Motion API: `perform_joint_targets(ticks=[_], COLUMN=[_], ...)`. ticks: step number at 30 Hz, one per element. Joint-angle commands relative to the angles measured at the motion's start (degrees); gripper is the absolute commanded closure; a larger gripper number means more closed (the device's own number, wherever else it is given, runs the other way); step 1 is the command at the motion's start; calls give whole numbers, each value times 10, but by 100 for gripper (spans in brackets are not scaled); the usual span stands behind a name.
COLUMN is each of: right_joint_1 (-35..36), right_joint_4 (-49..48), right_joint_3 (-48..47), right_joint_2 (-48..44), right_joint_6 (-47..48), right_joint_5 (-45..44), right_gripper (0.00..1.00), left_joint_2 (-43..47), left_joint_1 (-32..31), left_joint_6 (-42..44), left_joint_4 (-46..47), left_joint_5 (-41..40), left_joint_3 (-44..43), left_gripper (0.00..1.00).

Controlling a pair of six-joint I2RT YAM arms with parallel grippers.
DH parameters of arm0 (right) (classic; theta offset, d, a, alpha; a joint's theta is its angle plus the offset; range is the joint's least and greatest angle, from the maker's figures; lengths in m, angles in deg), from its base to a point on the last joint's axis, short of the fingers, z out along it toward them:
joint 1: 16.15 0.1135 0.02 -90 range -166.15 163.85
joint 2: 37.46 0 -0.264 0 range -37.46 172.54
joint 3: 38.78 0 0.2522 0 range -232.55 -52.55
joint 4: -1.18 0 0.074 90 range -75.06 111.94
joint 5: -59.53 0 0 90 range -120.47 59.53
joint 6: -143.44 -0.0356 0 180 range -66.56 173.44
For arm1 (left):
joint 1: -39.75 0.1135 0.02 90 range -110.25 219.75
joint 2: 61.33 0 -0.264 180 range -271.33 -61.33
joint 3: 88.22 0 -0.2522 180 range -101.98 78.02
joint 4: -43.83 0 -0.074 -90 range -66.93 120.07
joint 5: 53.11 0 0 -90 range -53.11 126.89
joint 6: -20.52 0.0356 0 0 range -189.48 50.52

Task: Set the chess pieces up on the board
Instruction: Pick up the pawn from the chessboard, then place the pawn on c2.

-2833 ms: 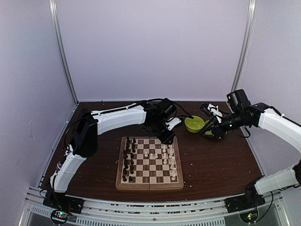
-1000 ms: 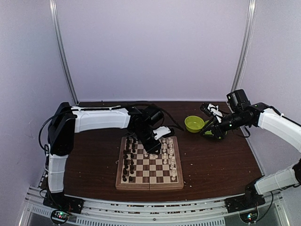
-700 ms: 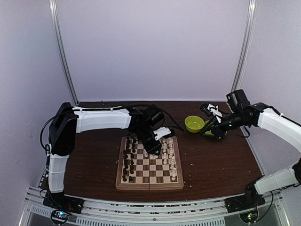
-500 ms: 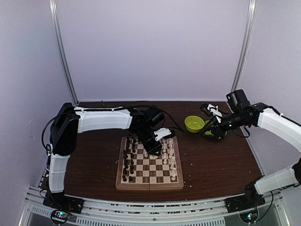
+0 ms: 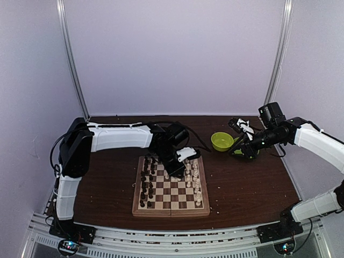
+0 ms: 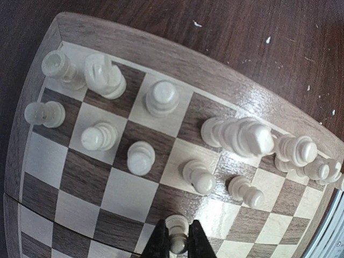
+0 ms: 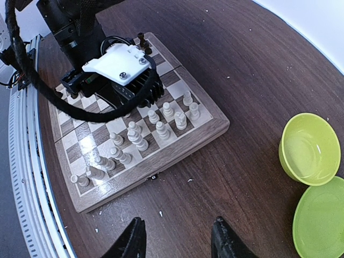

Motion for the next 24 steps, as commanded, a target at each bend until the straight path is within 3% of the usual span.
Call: perform_joint_targets(ticks=[1,10,19,24], right_joint_1=[-3,-3,-3,-3], right_joint_4=[4,4,3,2], right_joint_3=[-15,-15,-15,-15], right_joint_2=[2,-2,-4,-4], right_joint_6=[6,4,5,5], right_joint_5=[-2,-4,-8,-10], right_gripper=[59,59,59,59], left_joint_2=[-7,32,125,125], left_joint_1=[-3,-5,-48,-83], left_joint_6=[2,-20,-28,-8], left_joint_4=[-9,-7,37,41], left_joint_5=[13,23,12,3], left_joint_3=[-20,-31,49,66], left_gripper=[95,98,98,98])
